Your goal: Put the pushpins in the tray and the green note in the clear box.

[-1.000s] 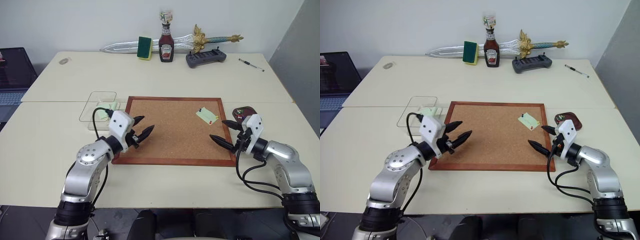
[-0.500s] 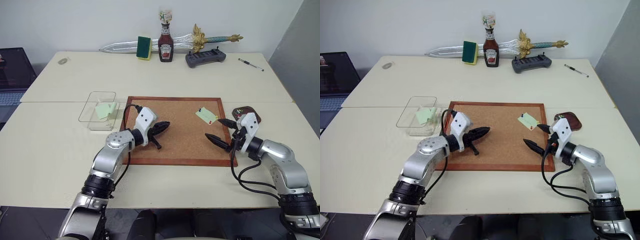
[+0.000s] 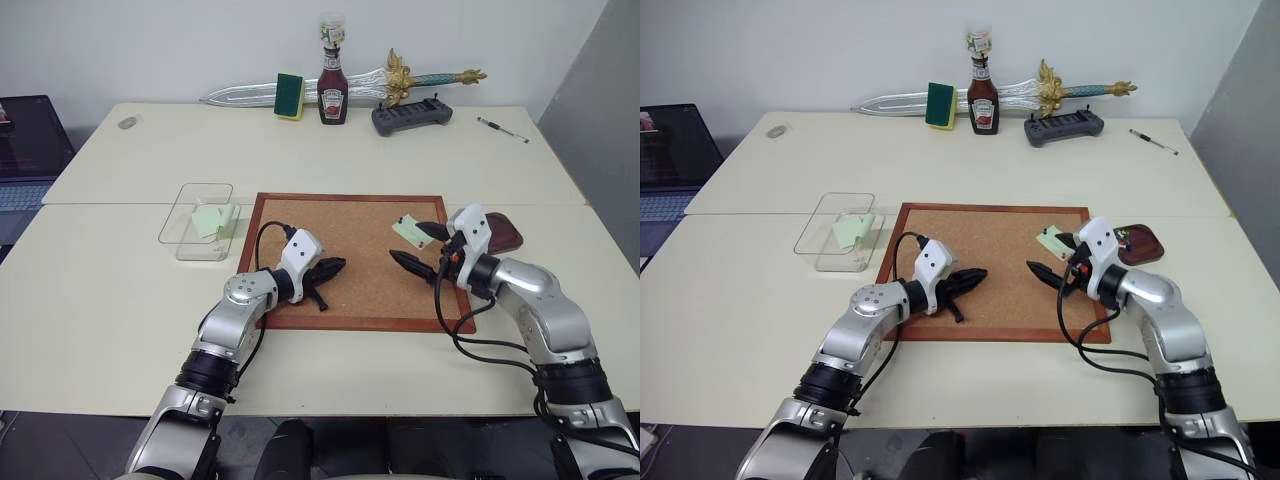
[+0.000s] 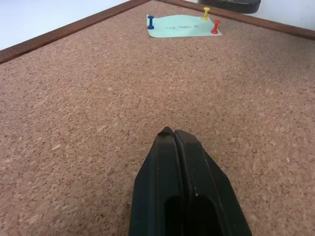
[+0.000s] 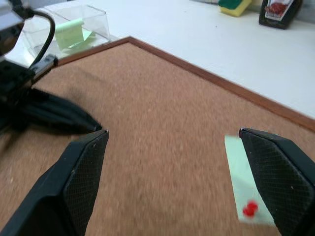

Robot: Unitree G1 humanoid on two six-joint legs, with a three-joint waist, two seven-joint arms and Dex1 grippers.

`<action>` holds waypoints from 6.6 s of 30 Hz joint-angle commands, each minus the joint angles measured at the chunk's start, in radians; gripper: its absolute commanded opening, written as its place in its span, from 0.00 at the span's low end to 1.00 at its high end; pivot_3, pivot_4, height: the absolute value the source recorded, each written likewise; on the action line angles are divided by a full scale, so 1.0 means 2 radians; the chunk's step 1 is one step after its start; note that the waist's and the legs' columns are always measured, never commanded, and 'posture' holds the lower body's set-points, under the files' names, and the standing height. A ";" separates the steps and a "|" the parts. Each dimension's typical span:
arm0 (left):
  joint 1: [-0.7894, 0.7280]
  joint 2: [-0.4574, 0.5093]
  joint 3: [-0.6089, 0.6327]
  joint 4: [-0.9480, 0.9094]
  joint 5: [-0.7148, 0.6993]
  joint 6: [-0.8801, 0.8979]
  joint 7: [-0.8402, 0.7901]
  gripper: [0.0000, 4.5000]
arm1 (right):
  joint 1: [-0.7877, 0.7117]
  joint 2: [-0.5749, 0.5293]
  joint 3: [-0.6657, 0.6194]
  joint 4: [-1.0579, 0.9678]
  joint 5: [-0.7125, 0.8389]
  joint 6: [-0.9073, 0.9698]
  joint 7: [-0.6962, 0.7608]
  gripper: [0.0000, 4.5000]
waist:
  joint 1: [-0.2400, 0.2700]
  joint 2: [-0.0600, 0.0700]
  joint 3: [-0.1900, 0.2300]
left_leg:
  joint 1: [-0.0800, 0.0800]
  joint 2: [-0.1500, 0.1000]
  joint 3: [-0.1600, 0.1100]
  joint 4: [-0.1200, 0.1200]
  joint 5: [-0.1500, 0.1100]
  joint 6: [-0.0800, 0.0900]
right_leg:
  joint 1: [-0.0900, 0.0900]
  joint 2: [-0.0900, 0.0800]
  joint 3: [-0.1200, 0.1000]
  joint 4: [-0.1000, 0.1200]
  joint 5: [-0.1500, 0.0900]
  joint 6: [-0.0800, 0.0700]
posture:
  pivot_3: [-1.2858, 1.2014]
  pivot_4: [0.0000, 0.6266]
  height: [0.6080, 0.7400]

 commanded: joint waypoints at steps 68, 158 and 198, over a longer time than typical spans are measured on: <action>0.055 -0.017 -0.011 -0.032 0.020 0.001 -0.002 0.00 | -0.135 -0.008 -0.080 0.191 -0.052 -0.049 -0.027 0.00 | -0.003 0.001 -0.001 | 0.000 -0.001 0.000 0.000 0.000 0.000 | 0.000 -0.001 0.000 0.000 0.000 0.000 | 0.52 0.24 1.00; 0.051 -0.012 -0.018 -0.013 0.032 -0.021 -0.005 0.00 | -0.075 -0.018 -0.021 0.191 -0.086 -0.054 -0.025 0.01 | -0.001 0.005 -0.003 | 0.001 -0.001 0.001 0.000 0.000 0.000 | 0.001 -0.001 0.000 0.000 0.000 0.000 | 0.52 0.24 1.00; 0.052 -0.009 -0.018 -0.010 0.031 -0.017 -0.005 0.00 | -0.045 -0.048 -0.156 0.151 -0.023 0.000 -0.096 0.01 | -0.002 0.005 -0.003 | 0.001 0.000 0.001 -0.001 0.000 0.000 | 0.001 -0.001 0.000 0.000 0.000 0.000 | 0.52 0.24 1.00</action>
